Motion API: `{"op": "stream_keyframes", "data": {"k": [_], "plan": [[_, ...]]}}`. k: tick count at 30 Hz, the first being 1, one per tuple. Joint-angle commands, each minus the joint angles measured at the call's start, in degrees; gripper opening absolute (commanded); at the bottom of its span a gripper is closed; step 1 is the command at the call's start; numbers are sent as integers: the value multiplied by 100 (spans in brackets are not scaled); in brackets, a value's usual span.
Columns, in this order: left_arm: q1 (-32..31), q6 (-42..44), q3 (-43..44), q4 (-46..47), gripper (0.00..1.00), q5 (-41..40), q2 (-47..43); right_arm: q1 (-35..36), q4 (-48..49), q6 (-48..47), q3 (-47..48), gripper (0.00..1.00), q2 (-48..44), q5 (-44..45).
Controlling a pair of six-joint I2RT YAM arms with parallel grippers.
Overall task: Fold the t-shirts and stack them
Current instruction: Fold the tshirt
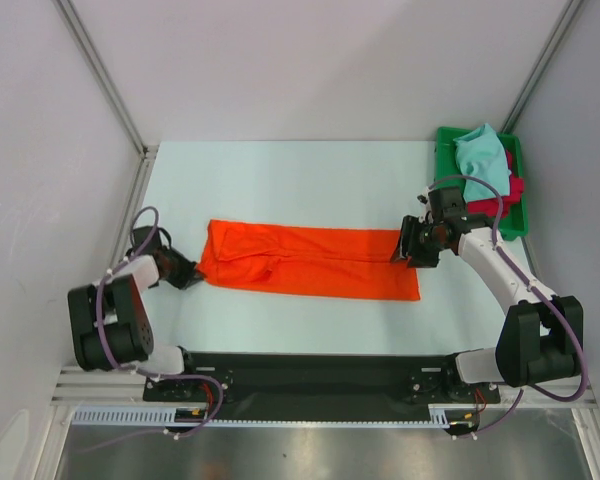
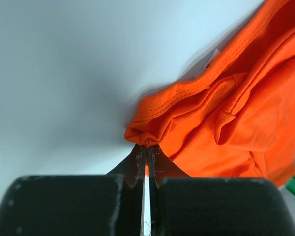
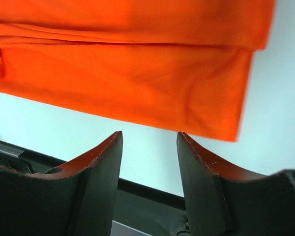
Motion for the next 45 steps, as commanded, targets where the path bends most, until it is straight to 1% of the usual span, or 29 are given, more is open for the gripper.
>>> {"op": "stream_keyframes", "data": {"k": [1,2,4,5,6,7,10,11,13,15,18,20,22,23,24,25,26,27,30,31,33,34,35,36,37,38,39,41,45], "plan": [[49,616,791,299,0,-710,868,4,-174,-60,222,54,-162,146],[49,703,1245,378,0,-772,1055,4,-236,-121,293,54,-162,225],[49,844,1766,527,0,-790,1546,4,-464,-174,459,54,-101,304],[49,1071,2464,536,0,-633,2132,-5,-526,-183,504,54,-65,339],[32,1203,2898,476,0,-580,2538,4,-631,-183,556,54,22,357],[-3,1440,3798,379,0,-353,3247,4,-658,-183,557,54,49,375],[-143,1661,5095,124,0,-113,4174,21,-702,-130,548,54,145,375],[-188,1688,5778,71,0,-148,4421,13,-711,-95,531,54,181,288],[-293,1549,6379,123,0,-446,4809,13,-685,1,513,56,277,130],[-311,1408,6479,404,7,-692,4836,4,-632,28,565,57,382,-3],[-399,1441,6541,361,27,-1183,4679,4,-492,19,811,57,768,-169],[-425,1626,6453,186,39,-1282,4529,30,-456,-42,1082,58,1197,-345],[-434,1767,6190,10,41,-1265,4196,30,-377,-77,1242,59,1454,-547],[-443,1802,6033,0,46,-1282,4029,22,-316,-86,1303,60,1629,-618],[-452,1846,5840,9,48,-1308,3845,22,-159,-86,1356,61,1683,-670],[-469,1881,5403,44,50,-1422,3364,30,-62,-69,1365,63,1753,-706],[-469,1864,5172,79,53,-1475,3142,22,122,-60,1357,66,1806,-828],[-469,1864,4735,167,54,-1502,2653,30,167,-60,1357,67,1972,-986],[-478,1908,4230,220,57,-1423,2034,30,431,-121,1365,69,2350,-1224],[-470,1978,4038,90,57,-1371,1719,30,492,-147,1426,69,2456,-1399],[-461,1987,3800,27,57,-1134,1445,57,625,-235,1532,69,2702,-1593],[-478,1952,3529,-17,57,-1037,1296,65,634,-262,1637,68,2921,-1576],[-478,1935,3369,-8,57,-792,1016,57,642,-288,1673,67,2993,-1594],[-478,1917,3211,-35,57,-746,856,57,660,-306,1699,67,3054,-1576],[-478,1847,2844,-17,57,-711,707,57,677,-349,1717,66,3159,-1524],[-478,1812,2658,26,57,-633,583,65,695,-385,1769,62,3204,-1515],[-478,1759,2499,62,57,-571,356,100,669,-463,1822,60,3265,-1550],[-478,1723,2226,167,58,-439,275,162,581,-648,1919,59,3406,-1506],[-443,1583,2164,343,58,-104,459,215,572,-728,1849,57,3556,-1532]]}}
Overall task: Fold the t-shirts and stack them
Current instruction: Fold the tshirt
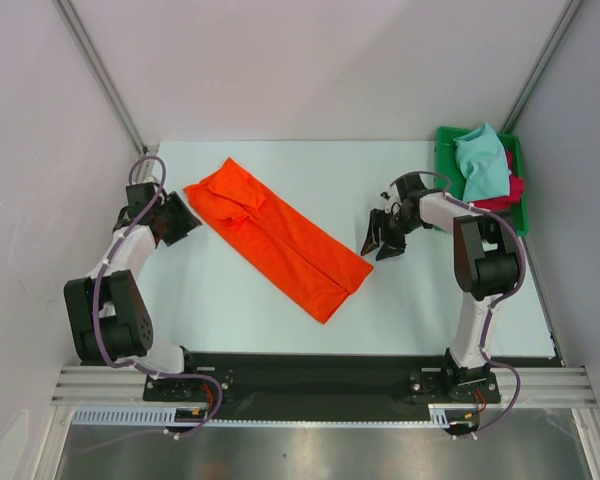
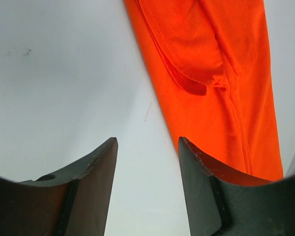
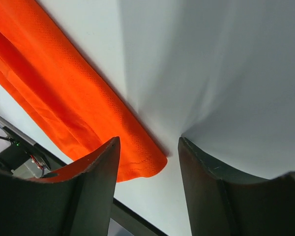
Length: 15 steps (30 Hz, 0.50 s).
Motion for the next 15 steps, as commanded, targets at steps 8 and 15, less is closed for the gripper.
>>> {"op": "stream_keyframes", "data": {"k": [8,15], "plan": [[383,-693,568,1007,59,844,1286,226,-38,-339,-251,52,221,-342],[453,-790,1781,1139,57,1099,2860,218,-240,-339,-339,41,169,0]]}}
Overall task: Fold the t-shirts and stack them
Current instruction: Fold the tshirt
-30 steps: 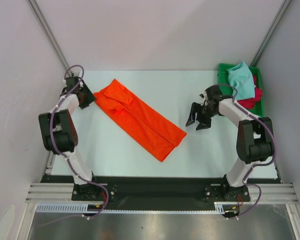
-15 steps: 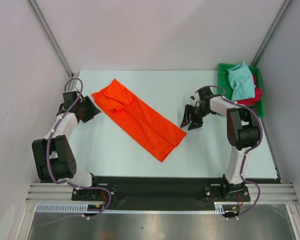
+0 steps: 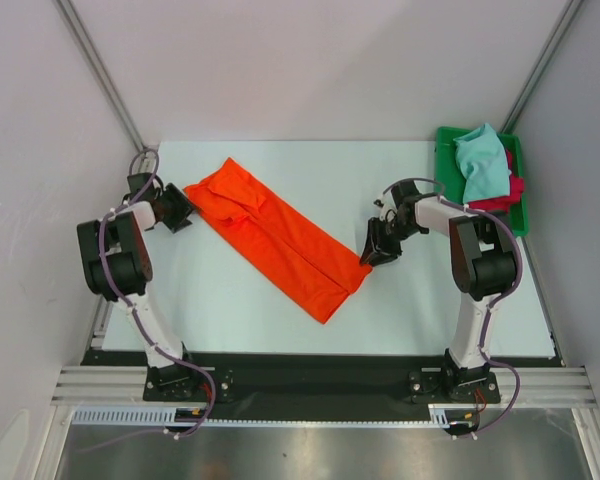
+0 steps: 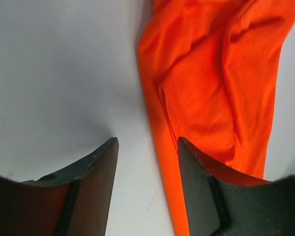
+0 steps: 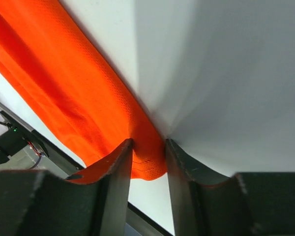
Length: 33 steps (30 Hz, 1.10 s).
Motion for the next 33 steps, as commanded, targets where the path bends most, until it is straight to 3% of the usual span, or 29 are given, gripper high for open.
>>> {"op": "stream_keyframes", "data": {"k": [1,4,8,12,16,21,25,29,33], "plan": [[23,-171,668,402,57,264,482,28,-227,-164,-147,38,99,378],[23,-321,1046,534,56,317,1027,19,-262,-112,-182,29,72,449],[31,-654,1399,807,54,457,1537,-7,-271,-33,-357,10,-86,502],[-56,-796,1943,895,47,659,2117,-69,-61,178,-814,0,-402,467],[-258,-936,2488,1106,28,871,2504,-60,395,643,-1595,0,-928,362],[-812,-998,3698,957,17,888,2979,98,1160,1669,-2668,0,-1894,300],[-1102,-1209,4799,956,2,836,3558,475,1933,2427,-3546,0,-2432,396],[-1330,-1524,5792,956,0,827,4200,932,2339,3034,-3882,0,-2784,694],[-1498,-1946,6434,1649,0,757,4745,1424,2822,3552,-3997,0,-2811,775]]}}
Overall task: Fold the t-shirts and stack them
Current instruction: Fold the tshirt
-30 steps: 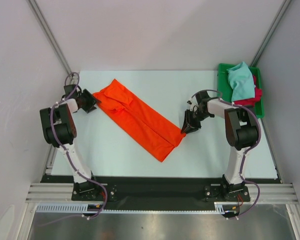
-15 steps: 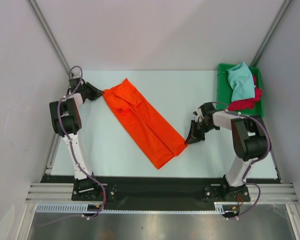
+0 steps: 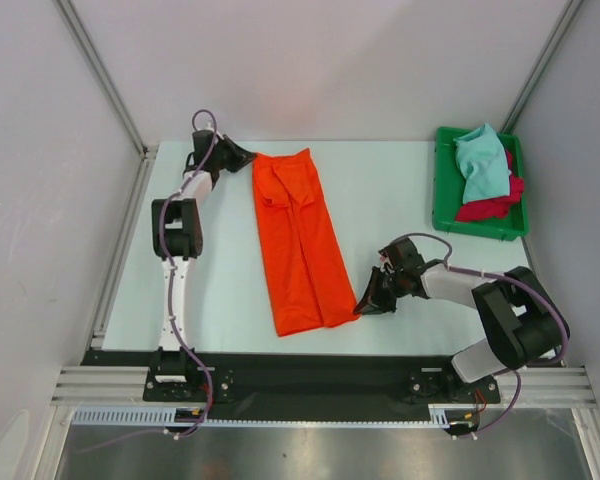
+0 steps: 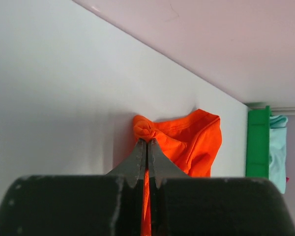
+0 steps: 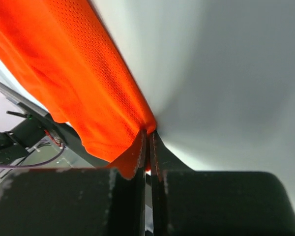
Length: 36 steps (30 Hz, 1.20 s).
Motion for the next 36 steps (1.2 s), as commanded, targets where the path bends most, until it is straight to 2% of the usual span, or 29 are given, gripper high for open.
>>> {"op": "stream_keyframes", "data": {"k": [1,4,7,8,11,12,13,14,15,16,17,18,20,21,22,23,24,25,26,27,28,30,31,34,36], "plan": [[-16,-493,608,656,0,-155,435,336,854,827,-121,0,9,300],[-218,-564,943,710,0,-295,682,695,1121,969,45,0,351,195],[-262,-345,1084,342,3,-436,692,1004,1182,1040,265,0,606,177],[-262,-92,1058,79,7,-462,553,1040,1165,996,309,0,650,159],[-219,636,682,-764,32,-874,-17,1058,894,804,476,2,599,212],[-201,788,497,-845,36,-971,-203,1058,771,707,520,6,554,247],[-175,937,356,-951,40,-1129,-422,1058,639,584,633,17,502,282],[-113,1235,267,-1343,45,-1261,-764,1049,507,470,669,21,449,335],[-95,1412,119,-1547,45,-1341,-976,1049,227,242,704,25,292,379],[-87,1709,4,-1932,45,-1524,-1187,1006,76,127,739,34,229,449],[-86,1834,-162,-2084,46,-1622,-1746,970,-73,30,749,39,159,475],[-86,1957,-712,-2172,46,-1710,-2073,918,-379,-206,749,46,80,502],[88,2168,-1513,-2278,46,-1921,-2889,760,-653,-453,723,50,-113,546],[98,2204,-2501,-2209,47,-1904,-3703,602,-802,-550,670,54,-201,537],[81,2265,-3033,-2139,47,-1878,-4207,496,-830,-760,609,56,-324,476],[63,2249,-4056,-2016,47,-1678,-4639,391,-935,-875,504,57,-342,302],[37,2248,-4519,-1989,47,-1545,-5017,225,-971,-963,459,61,-369,230],[-7,2257,-4958,-2058,48,-1439,-5830,162,-954,-1147,389,63,-395,143],[-234,2283,-5381,-2129,48,-1343,-6195,118,-910,-1244,353,65,-386,-102],[-340,2310,-6203,-2138,52,-1159,-6608,100,-866,-1332,353,65,-386,-165],[-472,2292,-6594,-2164,53,-1122,-7317,91,-831,-1403,371,65,-369,-192],[-885,1960,-7715,-2112,55,-860,-8050,91,-534,-1491,423,64,-273,-420],[-1208,1654,-8045,-2086,56,-832,-8697,100,-427,-1491,450,64,-203,-525],[-1937,1083,-8898,-2270,57,-1260,-9518,91,-242,-1404,599,59,105,-973],[-2203,765,-9461,-2165,58,-1367,-10117,100,-58,-1298,599,56,219,-1114]]}}
